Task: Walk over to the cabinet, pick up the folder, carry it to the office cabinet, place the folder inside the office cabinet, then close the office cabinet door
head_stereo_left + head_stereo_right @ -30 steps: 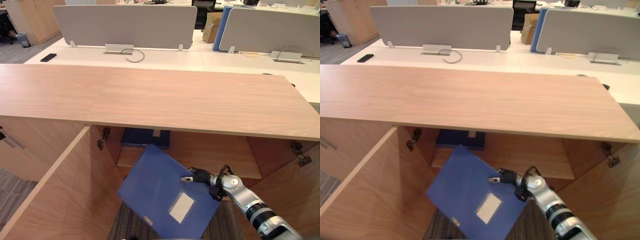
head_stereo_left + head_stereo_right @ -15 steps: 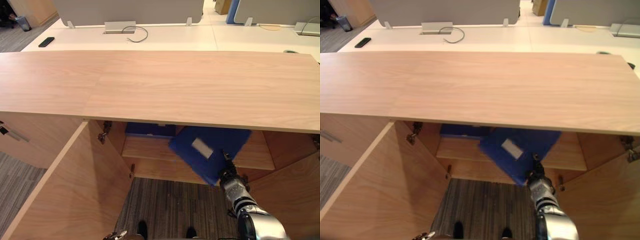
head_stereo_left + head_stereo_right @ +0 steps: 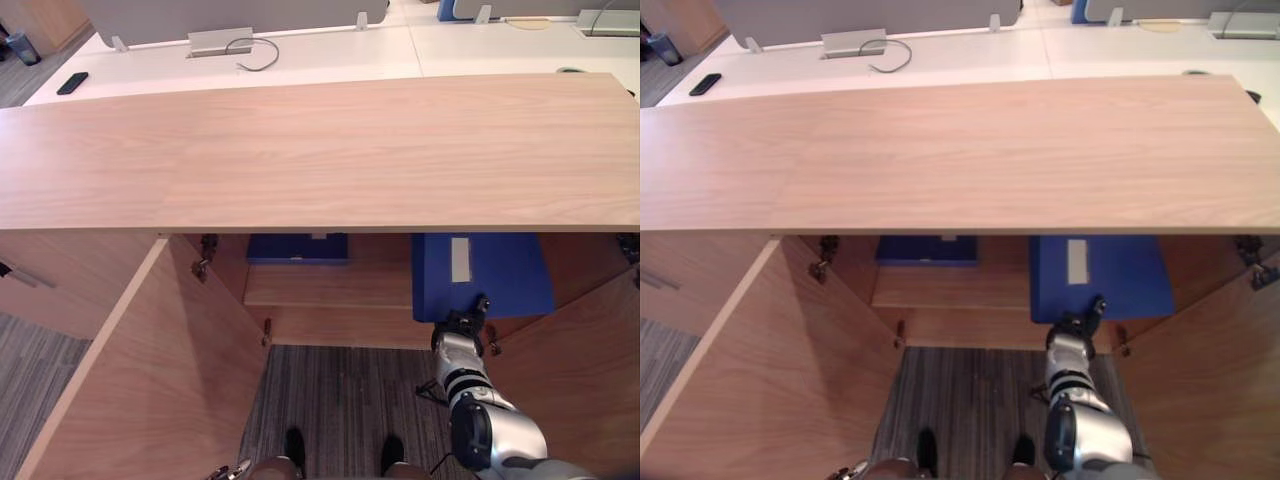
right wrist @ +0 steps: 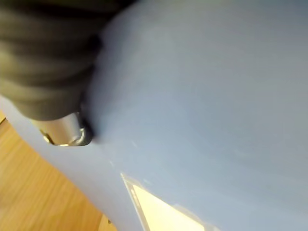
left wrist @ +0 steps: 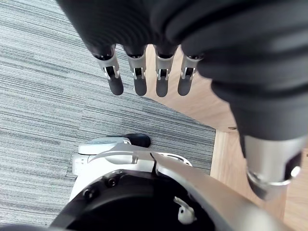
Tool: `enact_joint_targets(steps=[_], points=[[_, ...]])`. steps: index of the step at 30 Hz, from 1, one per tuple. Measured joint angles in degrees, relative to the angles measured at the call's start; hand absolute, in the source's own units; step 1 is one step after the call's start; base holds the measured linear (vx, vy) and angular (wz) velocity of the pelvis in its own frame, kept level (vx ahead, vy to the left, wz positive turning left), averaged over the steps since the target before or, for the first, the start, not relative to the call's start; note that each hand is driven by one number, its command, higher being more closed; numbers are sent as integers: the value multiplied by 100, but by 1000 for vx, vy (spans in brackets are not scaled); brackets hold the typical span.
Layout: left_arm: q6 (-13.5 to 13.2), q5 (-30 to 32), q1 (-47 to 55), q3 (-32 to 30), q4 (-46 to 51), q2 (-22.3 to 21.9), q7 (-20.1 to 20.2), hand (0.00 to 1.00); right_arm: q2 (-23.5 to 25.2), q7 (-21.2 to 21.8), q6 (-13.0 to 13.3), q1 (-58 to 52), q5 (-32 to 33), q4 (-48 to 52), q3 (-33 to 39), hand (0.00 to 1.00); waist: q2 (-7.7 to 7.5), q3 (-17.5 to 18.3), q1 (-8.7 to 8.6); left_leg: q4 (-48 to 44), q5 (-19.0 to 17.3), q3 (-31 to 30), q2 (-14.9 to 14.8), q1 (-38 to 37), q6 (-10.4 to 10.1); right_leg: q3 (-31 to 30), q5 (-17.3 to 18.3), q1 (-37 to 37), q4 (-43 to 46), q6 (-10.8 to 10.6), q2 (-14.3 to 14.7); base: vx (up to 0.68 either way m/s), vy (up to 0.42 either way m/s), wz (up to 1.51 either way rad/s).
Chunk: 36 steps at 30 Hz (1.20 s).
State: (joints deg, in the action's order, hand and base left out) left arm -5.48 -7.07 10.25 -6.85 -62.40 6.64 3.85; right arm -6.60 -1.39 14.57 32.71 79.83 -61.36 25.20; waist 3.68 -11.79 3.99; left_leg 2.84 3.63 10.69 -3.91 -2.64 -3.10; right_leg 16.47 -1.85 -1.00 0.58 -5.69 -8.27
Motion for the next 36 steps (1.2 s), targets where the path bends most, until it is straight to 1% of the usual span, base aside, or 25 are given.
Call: enact_joint_targets(steps=[1, 2, 3, 4, 5, 6, 7, 9, 10, 12, 13, 15, 16, 18, 21, 23, 26, 30, 32, 33, 35, 36], points=[[-5, -1, -29, -21, 11, -6, -10, 0, -23, -31, 34, 50, -1, 19, 47, 100, -1, -63, -6, -213, -94, -66, -24, 120, -2, 155, 17, -6, 34, 5, -13, -72, -61, 48], [-22, -13, -114, -12, 45, -12, -38, 0, -88, -106, 104, 180, 2, 93, 72, 100, 18, -191, -14, -793, -313, -211, -108, 508, -12, 488, 147, 84, 195, 50, -88, -93, -49, 62], [-18, -47, -222, 0, 119, -45, -97, 0, -183, -168, 145, 375, 0, 182, 72, 100, 92, -291, -25, -1499, -558, -376, -208, 1060, -23, 791, 320, 383, 650, 73, -163, -110, -31, 62], [-24, -60, -276, 17, 164, -70, -123, 0, -225, -215, 153, 480, -1, 281, 80, 100, 137, -359, -20, -1830, -676, -430, -267, 1308, -31, 902, 458, 582, 993, 92, -208, -99, -15, 47], [-30, -159, -357, 44, 259, -93, -161, 0, -231, -286, 153, 694, -4, 528, 113, 100, 188, -461, 28, -2396, -871, -474, -354, 1764, -42, 1015, 772, 1049, 1755, 128, -355, -109, -30, 19], [-30, -258, -410, 77, 344, -99, -190, 0, -201, -349, 151, 966, -5, 721, 114, 100, 202, -553, 83, -2873, -1058, -461, -395, 2108, -44, 1131, 1065, 1458, 2475, 170, -570, -83, -46, 6], [-31, -289, -431, 98, 380, -101, -199, 0, -202, -378, 146, 1102, -8, 775, 110, 100, 221, -605, 102, -3082, -1144, -447, -412, 2237, -46, 1157, 1172, 1616, 2765, 208, -658, -91, -81, -10], [-51, -447, -445, 105, 611, -139, -220, 0, -206, -507, 141, 1625, -10, 1015, 103, 100, 275, -709, 109, -3873, -1485, -359, -446, 2766, -11, 1137, 1577, 2204, 3715, 270, -988, -96, -84, -15], [-60, -481, -445, 106, 665, -145, -220, 0, -218, -554, 161, 1739, -10, 1069, 104, 100, 291, -743, 94, -4055, -1578, -347, -453, 2867, -1, 1118, 1671, 2310, 3902, 285, -1050, -122, -45, -8], [-64, -553, -442, 100, 738, -152, -221, 0, -236, -721, 250, 1943, -49, 1209, 103, 100, 304, -775, 69, -4527, -1809, -311, -460, 3158, 34, 977, 1899, 2633, 4426, 285, -1222, -142, -18, -7], [-62, -634, -439, 93, 747, -154, -221, 0, -240, -833, 303, 2135, -97, 1215, 105, 100, 319, -867, 30, -4919, -1995, -287, -460, 3314, 68, 869, 2064, 2822, 4826, 280, -1366, -110, 8, -6], [-62, -652, -436, 86, 754, -160, -225, 0, -244, -944, 337, 2374, -131, 1229, 106, 100, 339, -906, 1, -5270, -2151, -229, -462, 3550, 111, 717, 2183, 3112, 5192, 279, -1487, -103, 52, -11], [-62, -652, -451, 85, 798, -190, -234, 0, -281, -1055, 365, 2647, -135, 1246, 93, 100, 364, -959, -1, -5600, -2276, -186, -448, 3790, 153, 562, 2271, 3425, 5519, 268, -1599, -100, 68, -12], [-62, -658, -470, 85, 851, -204, -290, 0, -360, -1162, 369, 2830, -156, 1336, 45, 100, 414, -1031, 3, -5948, -2409, -197, -442, 4051, 189, 460, 2381, 3683, 5856, 254, -1711, -87, 74, 0], [-63, -694, -599, 1, 901, -224, -485, 0, -412, -1420, 457, 3171, -224, 1479, 44, 100, 417, -1165, 53, -6608, -2628, -191, -428, 4588, 243, 198, 2589, 4286, 6525, 265, -1907, -72, 66, 5], [-64, -758, -709, -21, 911, -249, -573, 0, -454, -1576, 492, 3266, -224, 1491, 46, 100, 424, -1235, 90, -6837, -2677, -211, -400, 4806, 249, 131, 2671, 4504, 6788, 271, -2004, -38, 33, 13], [-66, -872, -768, -24, 999, -257, -683, 0, -579, -1774, 550, 3399, -205, 1497, 51, 100, 441, -1247, 163, -7072, -2690, -245, -315, 5154, 255, 64, 2750, 4844, 7078, 301, -2163, -26, 14, 17], [-78, -922, -751, -11, 1176, -307, -772, 0, -1018, -2038, 587, 3870, -38, 1483, 18, 100, 527, -1285, 219, -7274, -2678, -286, -253, 5537, 279, 20, 2771, 5193, 7297, 325, -2279, -18, 12, 13], [-91, -922, -750, -11, 1267, -337, -821, 0, -1446, -2203, 582, 4338, 27, 1297, -85, 100, 570, -1297, 250, -7392, -2660, -265, -197, 5779, 309, -64, 2787, 5466, 7467, 342, -2387, -9, 8, 15], [-93, -922, -750, -14, 1285, -354, -842, 0, -1557, -2251, 584, 4427, 34, 1233, -182, 100, 593, -1308, 270, -7414, -2659, -264, -182, 5817, 312, -84, 2791, 5510, 7498, 339, -2402, 3, -4, 11], [-105, -926, -750, -27, 1326, -407, -893, 0, -1950, -2381, 571, 4617, 52, 999, -497, 100, 645, -1327, 296, -7431, -2646, -227, -94, 5878, 334, -156, 2831, 5625, 7602, 328, -2516, 13, -23, 15], [-105, -926, -748, -26, 1329, -412, -911, 0, -2026, -2424, 554, 4634, 56, 920, -561, 100, 659, -1324, 308, -7430, -2645, -228, -67, 5880, 336, -163, 2850, 5628, 7629, 321, -2550, 22, -45, 19]])
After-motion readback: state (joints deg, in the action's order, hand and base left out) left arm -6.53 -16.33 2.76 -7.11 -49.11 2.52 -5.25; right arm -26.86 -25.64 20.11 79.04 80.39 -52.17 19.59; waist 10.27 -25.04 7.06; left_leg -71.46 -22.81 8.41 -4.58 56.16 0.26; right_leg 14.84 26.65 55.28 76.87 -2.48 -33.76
